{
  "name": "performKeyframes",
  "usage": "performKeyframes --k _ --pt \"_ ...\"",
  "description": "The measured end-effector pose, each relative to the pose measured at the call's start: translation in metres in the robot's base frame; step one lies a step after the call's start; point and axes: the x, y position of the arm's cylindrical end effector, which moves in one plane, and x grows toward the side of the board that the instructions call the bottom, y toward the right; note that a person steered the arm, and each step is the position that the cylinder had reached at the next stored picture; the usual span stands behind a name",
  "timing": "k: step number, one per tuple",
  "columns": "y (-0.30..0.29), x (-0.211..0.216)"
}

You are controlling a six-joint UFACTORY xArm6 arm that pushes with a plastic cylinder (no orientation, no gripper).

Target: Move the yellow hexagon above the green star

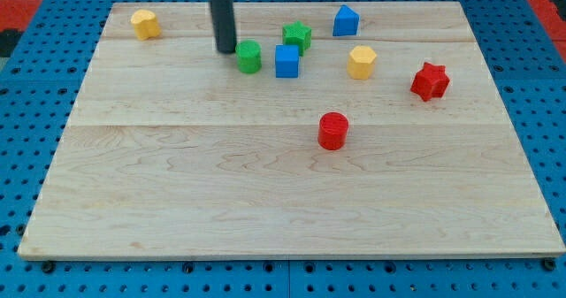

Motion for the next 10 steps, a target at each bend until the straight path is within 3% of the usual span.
performKeyframes --k 1,3,4,5,7,9,10 --pt "0.012 0.066" --pt "0.173 0.054" --pt "0.211 0.021" --pt "0.222 0.002" --pt "0.147 -0.062" --pt "0.188 -0.099" --pt "0.167 -0.106"
